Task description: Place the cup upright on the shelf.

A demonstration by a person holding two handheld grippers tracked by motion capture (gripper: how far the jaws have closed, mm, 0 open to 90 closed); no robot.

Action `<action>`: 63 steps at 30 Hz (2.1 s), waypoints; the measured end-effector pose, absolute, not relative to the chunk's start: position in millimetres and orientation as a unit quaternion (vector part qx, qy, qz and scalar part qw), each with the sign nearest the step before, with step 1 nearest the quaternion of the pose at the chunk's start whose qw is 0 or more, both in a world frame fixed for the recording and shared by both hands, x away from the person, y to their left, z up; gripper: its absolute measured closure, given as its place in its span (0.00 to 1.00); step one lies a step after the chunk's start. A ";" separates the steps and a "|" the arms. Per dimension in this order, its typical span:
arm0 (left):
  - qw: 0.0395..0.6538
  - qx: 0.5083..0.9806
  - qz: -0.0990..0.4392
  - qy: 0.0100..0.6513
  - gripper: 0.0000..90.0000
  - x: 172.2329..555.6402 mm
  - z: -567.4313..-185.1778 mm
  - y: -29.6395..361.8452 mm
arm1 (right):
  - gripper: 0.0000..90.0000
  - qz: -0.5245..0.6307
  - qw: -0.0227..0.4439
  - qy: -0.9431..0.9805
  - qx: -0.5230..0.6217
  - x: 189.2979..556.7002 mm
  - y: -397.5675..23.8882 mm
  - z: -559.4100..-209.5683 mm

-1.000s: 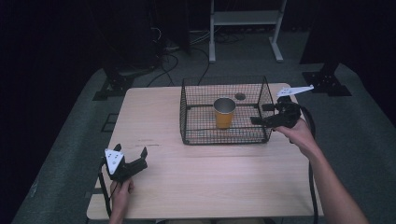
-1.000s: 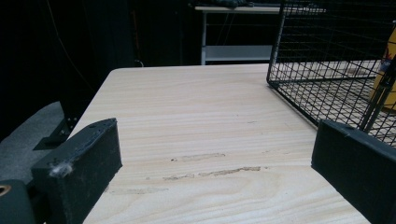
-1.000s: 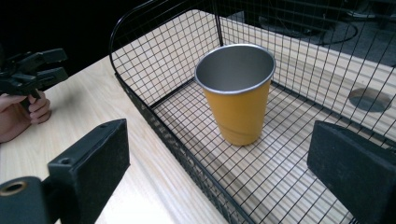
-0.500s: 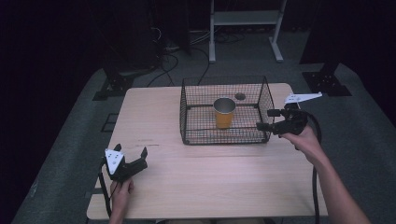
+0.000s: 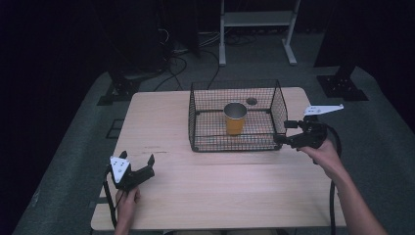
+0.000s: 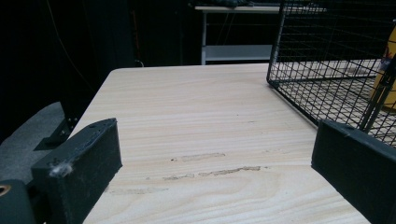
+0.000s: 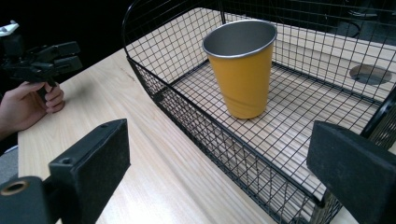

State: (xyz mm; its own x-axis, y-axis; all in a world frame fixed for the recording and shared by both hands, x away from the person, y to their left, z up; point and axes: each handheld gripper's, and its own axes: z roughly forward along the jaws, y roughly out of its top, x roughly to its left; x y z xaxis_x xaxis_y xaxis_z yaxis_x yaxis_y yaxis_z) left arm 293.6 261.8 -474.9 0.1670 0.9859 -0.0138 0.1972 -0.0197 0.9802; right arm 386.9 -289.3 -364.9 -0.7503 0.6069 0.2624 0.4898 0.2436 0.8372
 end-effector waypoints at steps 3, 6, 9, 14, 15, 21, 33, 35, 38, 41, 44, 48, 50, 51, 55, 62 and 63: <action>0.487 0.588 0.404 0.503 0.01 293.6 -474.9 261.9 | 0.06 0.509 0.057 0.786 0.347 383.1 -290.2 -367.4; 0.487 0.588 0.405 0.503 0.01 293.5 -474.9 261.8 | 0.06 0.509 0.056 0.786 0.347 379.7 -290.6 -370.8; 0.486 0.589 0.405 0.502 0.01 293.5 -474.9 261.7 | 0.06 0.510 0.052 0.785 0.348 376.5 -291.0 -374.8; 0.487 0.589 0.405 0.502 0.01 293.5 -474.9 261.7 | 0.06 0.511 0.051 0.786 0.345 369.9 -290.5 -381.8; 0.487 0.589 0.405 0.502 0.01 293.6 -475.0 261.6 | 0.06 0.508 0.050 0.788 0.344 367.1 -289.9 -384.9; 0.486 0.589 0.406 0.501 0.01 293.6 -475.0 261.5 | 0.06 0.510 0.048 0.787 0.343 359.8 -290.3 -391.3; 0.485 0.590 0.407 0.501 0.01 293.4 -474.9 261.1 | 0.06 0.511 0.050 0.787 0.342 346.0 -290.3 -402.2; 0.485 0.590 0.407 0.500 0.01 293.4 -475.0 261.0 | 0.06 0.514 0.048 0.785 0.342 343.7 -290.1 -404.6; 0.485 0.591 0.407 0.500 0.01 293.3 -475.0 261.1 | 0.06 0.519 0.048 0.782 0.342 340.0 -289.4 -408.3; 0.485 0.590 0.407 0.501 0.01 293.3 -475.0 260.9 | 0.06 0.518 0.051 0.782 0.344 335.8 -287.7 -412.9; 0.485 0.590 0.407 0.501 0.01 293.4 -475.0 261.0 | 0.06 0.520 0.048 0.780 0.345 331.6 -285.4 -419.0; 0.485 0.590 0.407 0.501 0.01 293.5 -475.0 261.0 | 0.06 0.528 0.040 0.774 0.347 326.2 -282.1 -428.0; 0.484 0.590 0.407 0.501 0.01 293.3 -475.0 260.9 | 0.06 0.529 0.040 0.773 0.348 322.9 -280.6 -431.9; 0.484 0.591 0.408 0.501 0.01 293.3 -475.0 260.9 | 0.06 0.531 0.040 0.771 0.348 321.2 -279.8 -433.4; 0.483 0.591 0.408 0.501 0.01 293.5 -475.0 261.1 | 0.06 0.535 0.039 0.769 0.348 314.4 -277.1 -437.2; 0.481 0.592 0.409 0.501 0.01 293.5 -474.9 260.3 | 0.06 0.552 0.045 0.753 0.357 294.7 -275.6 -445.3; 0.481 0.592 0.409 0.501 0.01 293.5 -474.9 260.2 | 0.06 0.558 0.046 0.747 0.360 291.2 -276.3 -447.1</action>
